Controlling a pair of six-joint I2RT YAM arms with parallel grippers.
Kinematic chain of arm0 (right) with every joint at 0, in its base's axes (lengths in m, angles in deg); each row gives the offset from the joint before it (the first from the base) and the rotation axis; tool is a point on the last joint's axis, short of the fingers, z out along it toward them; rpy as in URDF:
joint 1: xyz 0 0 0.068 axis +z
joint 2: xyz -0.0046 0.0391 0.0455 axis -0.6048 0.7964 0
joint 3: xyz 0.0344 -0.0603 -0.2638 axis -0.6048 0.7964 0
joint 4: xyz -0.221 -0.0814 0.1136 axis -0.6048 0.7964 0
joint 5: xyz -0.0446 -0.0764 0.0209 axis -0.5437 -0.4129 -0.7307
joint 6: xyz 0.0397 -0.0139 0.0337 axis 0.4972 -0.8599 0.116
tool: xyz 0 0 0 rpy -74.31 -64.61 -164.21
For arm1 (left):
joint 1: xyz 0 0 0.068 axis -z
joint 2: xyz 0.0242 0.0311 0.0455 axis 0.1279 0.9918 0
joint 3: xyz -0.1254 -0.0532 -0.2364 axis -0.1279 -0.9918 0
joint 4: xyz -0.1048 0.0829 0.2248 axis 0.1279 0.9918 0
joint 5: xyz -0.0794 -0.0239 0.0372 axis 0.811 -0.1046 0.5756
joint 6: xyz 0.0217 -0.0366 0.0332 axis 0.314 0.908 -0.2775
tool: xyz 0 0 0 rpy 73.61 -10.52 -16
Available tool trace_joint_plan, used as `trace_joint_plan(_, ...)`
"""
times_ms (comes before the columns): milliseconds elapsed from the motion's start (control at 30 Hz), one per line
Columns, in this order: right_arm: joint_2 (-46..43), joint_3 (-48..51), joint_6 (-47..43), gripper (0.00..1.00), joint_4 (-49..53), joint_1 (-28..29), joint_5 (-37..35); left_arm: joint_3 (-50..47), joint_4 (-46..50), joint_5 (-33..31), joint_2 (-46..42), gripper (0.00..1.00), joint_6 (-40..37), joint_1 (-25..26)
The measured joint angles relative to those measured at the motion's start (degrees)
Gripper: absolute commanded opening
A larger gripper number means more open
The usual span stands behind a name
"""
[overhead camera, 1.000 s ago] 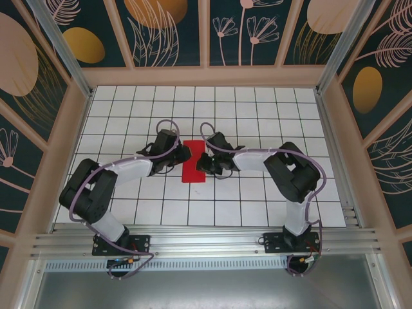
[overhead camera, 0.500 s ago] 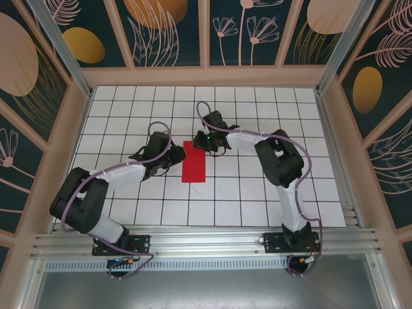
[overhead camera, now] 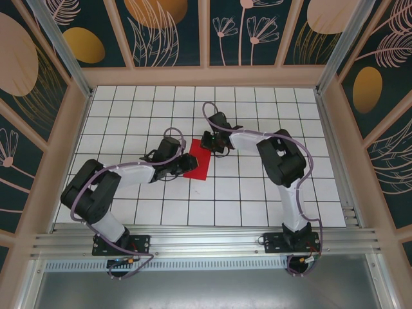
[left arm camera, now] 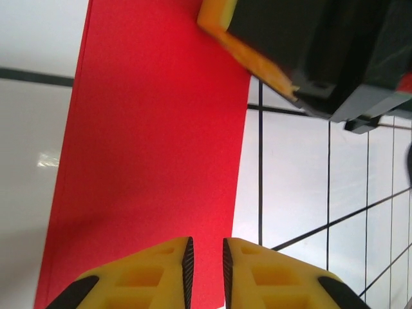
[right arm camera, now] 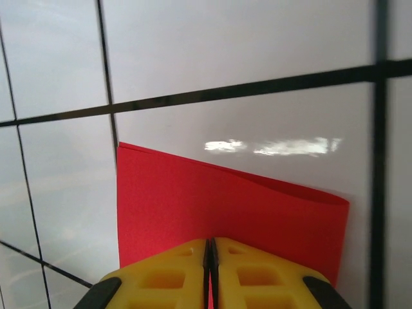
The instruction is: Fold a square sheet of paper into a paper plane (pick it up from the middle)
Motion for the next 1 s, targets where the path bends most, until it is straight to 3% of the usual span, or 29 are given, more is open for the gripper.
trace_joint_plan(267,-4.2,5.0,2.7,0.13,-0.1,-1.2,-2.6,1.4,0.1,0.6,4.6,0.12,-0.5,0.2)
trace_joint_plan(633,-10.3,11.0,-4.8,0.08,-2.6,-0.3,5.8,3.7,3.0,-1.0,7.0,0.11,-2.8,0.2)
trace_joint_plan(1000,-10.3,14.4,-9.3,0.07,-1.7,-0.2,8.9,5.1,5.2,-2.0,7.4,0.11,-4.9,0.6)
